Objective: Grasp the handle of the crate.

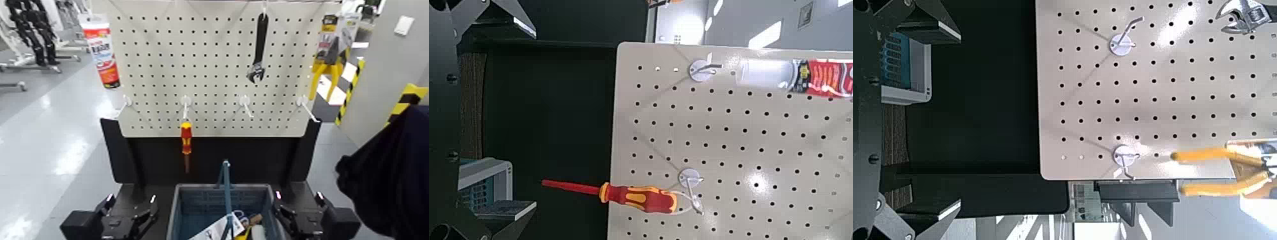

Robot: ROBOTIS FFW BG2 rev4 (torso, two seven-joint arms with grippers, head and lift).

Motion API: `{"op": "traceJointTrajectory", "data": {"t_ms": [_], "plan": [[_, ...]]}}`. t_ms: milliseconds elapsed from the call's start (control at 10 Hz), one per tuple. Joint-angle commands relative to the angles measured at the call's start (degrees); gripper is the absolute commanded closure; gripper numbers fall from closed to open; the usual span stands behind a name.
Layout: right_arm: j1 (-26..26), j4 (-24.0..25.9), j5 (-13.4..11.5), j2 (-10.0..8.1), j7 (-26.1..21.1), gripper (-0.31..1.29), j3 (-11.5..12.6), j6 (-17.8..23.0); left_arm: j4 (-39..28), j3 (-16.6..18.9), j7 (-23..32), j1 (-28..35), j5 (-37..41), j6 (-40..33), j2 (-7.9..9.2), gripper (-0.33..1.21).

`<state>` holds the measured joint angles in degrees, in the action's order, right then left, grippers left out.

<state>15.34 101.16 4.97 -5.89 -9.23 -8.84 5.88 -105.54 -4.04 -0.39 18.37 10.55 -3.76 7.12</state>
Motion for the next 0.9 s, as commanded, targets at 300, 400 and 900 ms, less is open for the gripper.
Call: {"op": "traceJointTrajectory", "data": {"t_ms": [300,400,900], "plan": [[0.0,0.1,-0.1,0.09,-0.1,0.14,0.1,0.0,0.0,0.0,-0.2,-0.1,0.7,-0.1,0.09,0.11],[0.0,0.1,-0.1,0.09,-0.1,0.14,0.0,-0.2,-0.3,0.1,-0.9,-0.4,2.3,1.4,0.09,0.11],[-0.1,0.1,0.0,0.09,-0.1,0.14,-0.1,-0.5,-5.6,2.8,-7.3,-7.0,21.6,22.7,2.20,0.11]]}}
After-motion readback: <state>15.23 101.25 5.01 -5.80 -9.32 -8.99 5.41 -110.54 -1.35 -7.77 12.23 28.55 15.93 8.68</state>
